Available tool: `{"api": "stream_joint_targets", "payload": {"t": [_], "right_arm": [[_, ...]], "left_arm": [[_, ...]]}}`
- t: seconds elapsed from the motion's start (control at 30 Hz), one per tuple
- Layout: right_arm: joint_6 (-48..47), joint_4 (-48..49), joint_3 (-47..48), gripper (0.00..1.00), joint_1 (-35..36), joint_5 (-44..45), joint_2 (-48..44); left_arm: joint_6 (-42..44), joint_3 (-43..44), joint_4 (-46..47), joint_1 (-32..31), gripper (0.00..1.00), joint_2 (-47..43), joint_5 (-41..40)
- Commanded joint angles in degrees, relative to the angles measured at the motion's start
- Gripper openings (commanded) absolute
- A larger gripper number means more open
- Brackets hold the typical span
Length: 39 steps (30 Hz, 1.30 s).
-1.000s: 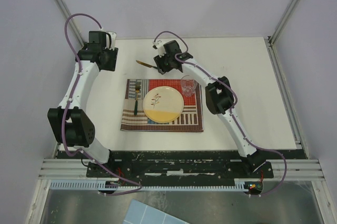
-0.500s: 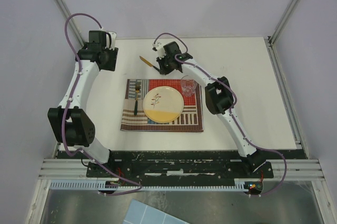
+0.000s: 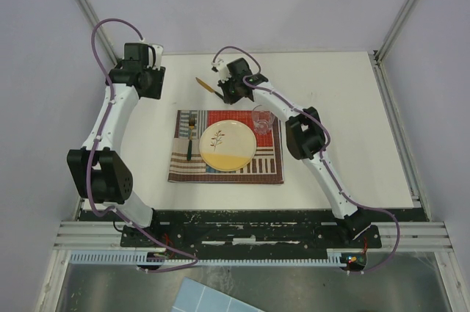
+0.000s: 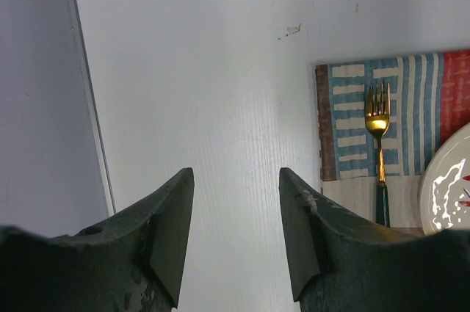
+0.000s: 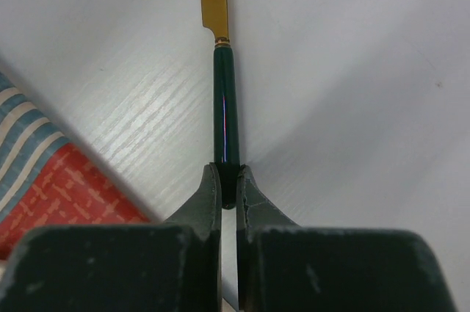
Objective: Set the dinner table for one person
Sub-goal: Pick up the knife at the center of the board.
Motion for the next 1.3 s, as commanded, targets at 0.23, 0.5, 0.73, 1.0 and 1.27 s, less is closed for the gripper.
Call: {"api": "stream_joint_targets", "payload": {"t": [0.23,0.5,0.73,1.0,1.27], "right_arm": [[-3.05,1.67,-1.69,0.01,0.04,5.39,-11.05],[-3.3,-0.05,-1.69,0.01,0.02,7.79,-15.67],[-4.04,-4.84,-5.49,0.01,-1.34,9.08,-23.04],[-7.02,-12.81,-16.0,0.01,-3.55,7.33,-37.41],[-13.38,-27.79,-22.76,0.02,-3.88,4.69,-51.22]], "left_arm": [[0.96,-5.36,5.99,-0.07,0.57,-4.55,3.78],[0.5,-9.66,8.4,-0.07,0.57,-7.05,6.27],[-0.28,-13.96,10.22,-0.07,0.57,-9.26,8.08],[-3.46,-18.34,12.02,-0.05,0.56,-10.42,11.6],[-4.35,-18.52,12.03,-0.05,0.56,-10.08,12.44]]}}
